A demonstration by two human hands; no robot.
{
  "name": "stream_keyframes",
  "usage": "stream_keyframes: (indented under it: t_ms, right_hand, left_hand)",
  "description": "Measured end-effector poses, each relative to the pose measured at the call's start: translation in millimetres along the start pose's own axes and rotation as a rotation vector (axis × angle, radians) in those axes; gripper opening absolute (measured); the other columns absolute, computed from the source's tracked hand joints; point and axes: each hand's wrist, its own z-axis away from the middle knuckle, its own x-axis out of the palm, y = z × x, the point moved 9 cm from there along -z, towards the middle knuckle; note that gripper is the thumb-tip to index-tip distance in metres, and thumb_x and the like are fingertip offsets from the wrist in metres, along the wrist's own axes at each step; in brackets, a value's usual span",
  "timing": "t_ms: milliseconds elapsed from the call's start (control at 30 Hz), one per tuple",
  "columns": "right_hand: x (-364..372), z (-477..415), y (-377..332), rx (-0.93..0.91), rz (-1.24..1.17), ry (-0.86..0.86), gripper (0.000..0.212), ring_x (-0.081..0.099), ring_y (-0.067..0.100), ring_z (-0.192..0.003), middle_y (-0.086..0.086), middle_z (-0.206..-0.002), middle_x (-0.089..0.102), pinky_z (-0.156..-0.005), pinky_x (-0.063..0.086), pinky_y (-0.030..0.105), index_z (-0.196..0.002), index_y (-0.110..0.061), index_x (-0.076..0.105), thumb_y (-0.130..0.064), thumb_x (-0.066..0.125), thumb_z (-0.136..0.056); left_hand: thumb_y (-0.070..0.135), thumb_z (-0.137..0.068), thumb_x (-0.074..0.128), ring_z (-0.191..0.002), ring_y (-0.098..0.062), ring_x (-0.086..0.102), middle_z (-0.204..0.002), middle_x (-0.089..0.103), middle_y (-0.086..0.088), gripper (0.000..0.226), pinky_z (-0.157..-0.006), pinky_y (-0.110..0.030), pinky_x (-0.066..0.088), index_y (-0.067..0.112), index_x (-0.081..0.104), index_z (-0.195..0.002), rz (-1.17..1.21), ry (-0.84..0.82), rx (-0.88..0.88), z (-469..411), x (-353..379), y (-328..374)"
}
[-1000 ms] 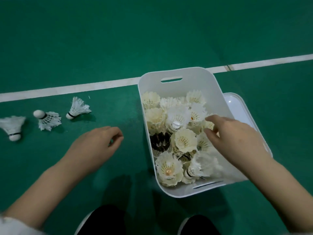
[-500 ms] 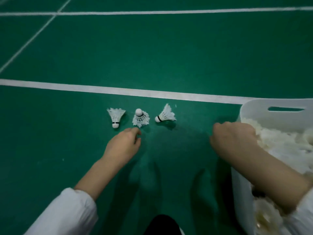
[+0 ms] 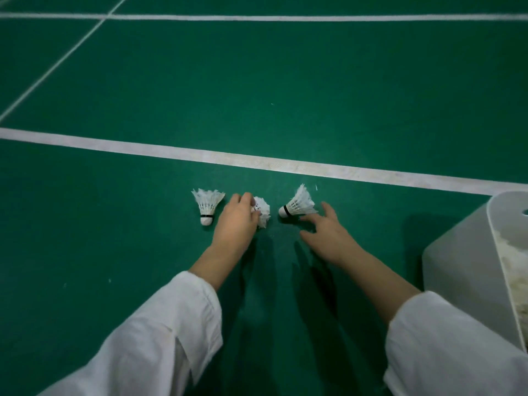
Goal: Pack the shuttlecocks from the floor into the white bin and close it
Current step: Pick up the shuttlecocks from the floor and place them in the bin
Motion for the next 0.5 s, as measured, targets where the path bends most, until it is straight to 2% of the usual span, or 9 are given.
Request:
stream_keyframes:
  t_ms: [100, 167, 233, 267, 300, 333, 400, 433, 500]
  right_hand:
    - [8, -7, 2, 0.020, 0.068, -0.053, 0.046, 0.035, 0.028, -0.136, 0.005, -0.157, -0.010, -0.110, 0.030, 0.031, -0.135, -0.025, 0.045, -0.017, 0.048, -0.090]
    - [10, -11, -1, 0.015, 0.067, -0.078, 0.049, 0.033, 0.028, -0.137, 0.005, -0.157, -0.012, -0.111, 0.028, 0.029, -0.137, -0.023, 0.043, -0.015, 0.049, -0.090]
    - [11, -16, -10, -0.019, 0.062, -0.102, 0.052, 0.034, 0.026, -0.136, 0.004, -0.156, -0.015, -0.108, 0.030, 0.026, -0.140, -0.021, 0.040, -0.011, 0.050, -0.090]
    - [11, -17, -15, -0.034, 0.051, -0.111, 0.055, 0.036, 0.026, -0.135, 0.003, -0.156, -0.015, -0.106, 0.031, 0.025, -0.141, -0.020, 0.038, -0.008, 0.050, -0.089]
    - [11, -19, -19, -0.045, 0.035, -0.115, 0.056, 0.037, 0.026, -0.133, 0.003, -0.157, -0.012, -0.106, 0.031, 0.025, -0.142, -0.017, 0.037, -0.006, 0.051, -0.089]
    - [10, -22, -23, -0.056, 0.017, -0.111, 0.056, 0.040, 0.027, -0.131, 0.005, -0.157, -0.004, -0.106, 0.032, 0.026, -0.142, -0.013, 0.037, -0.005, 0.051, -0.088]
    - [9, -25, -27, -0.065, -0.016, -0.092, 0.049, 0.049, 0.028, -0.120, 0.012, -0.147, 0.031, -0.099, 0.039, 0.027, -0.136, -0.007, 0.043, -0.007, 0.052, -0.088]
    - [10, -23, -28, -0.066, -0.023, -0.086, 0.043, 0.053, 0.027, -0.111, 0.014, -0.135, 0.046, -0.090, 0.042, 0.025, -0.131, -0.006, 0.047, -0.008, 0.052, -0.088]
    - [11, -17, -32, -0.090, 0.006, -0.056, 0.033, 0.057, 0.027, -0.103, 0.016, -0.120, 0.058, -0.080, 0.041, 0.024, -0.122, -0.005, 0.056, -0.008, 0.051, -0.089]
  left_hand:
    - [0.008, -0.086, 0.055, -0.092, -0.032, 0.053, -0.110, 0.047, -0.012, 0.022, -0.078, -0.039, 0.043, 0.006, 0.049, -0.107, 0.053, 0.035, -0.024, 23, 1, -12]
    - [0.000, -0.082, 0.053, -0.090, -0.035, 0.052, -0.113, 0.042, -0.013, 0.049, -0.075, -0.038, 0.041, 0.013, 0.038, -0.127, 0.042, -0.051, -0.078, 40, 11, -24]
    - [-0.004, -0.082, 0.048, -0.074, -0.030, 0.049, -0.109, 0.039, -0.012, 0.084, -0.070, -0.035, 0.039, 0.030, 0.006, -0.146, -0.047, -0.211, -0.107, 54, 29, -34]
    - [-0.005, -0.082, 0.047, -0.067, -0.026, 0.046, -0.106, 0.038, -0.011, 0.091, -0.068, -0.034, 0.039, 0.036, -0.005, -0.145, -0.104, -0.279, -0.107, 59, 36, -36]
    - [-0.002, -0.084, 0.047, -0.067, -0.025, 0.045, -0.106, 0.038, -0.011, 0.090, -0.068, -0.035, 0.040, 0.039, -0.005, -0.145, -0.148, -0.324, -0.105, 61, 43, -40]
    - [0.003, -0.085, 0.050, -0.073, -0.027, 0.048, -0.110, 0.038, -0.011, 0.081, -0.070, -0.036, 0.043, 0.037, 0.005, -0.144, -0.170, -0.352, -0.109, 62, 45, -41]
    - [0.017, -0.086, 0.057, -0.093, -0.029, 0.049, -0.114, 0.037, -0.011, 0.048, -0.077, -0.038, 0.046, 0.021, 0.035, -0.129, -0.244, -0.329, -0.082, 59, 38, -42]
    - [0.023, -0.085, 0.061, -0.098, -0.029, 0.045, -0.112, 0.038, -0.011, 0.036, -0.077, -0.038, 0.046, 0.014, 0.045, -0.116, -0.291, -0.233, -0.028, 57, 29, -39]
    - [0.021, -0.078, 0.069, -0.097, -0.031, 0.046, -0.106, 0.045, -0.012, 0.022, -0.071, -0.039, 0.046, 0.006, 0.058, -0.089, -0.297, -0.022, 0.105, 55, 10, -32]
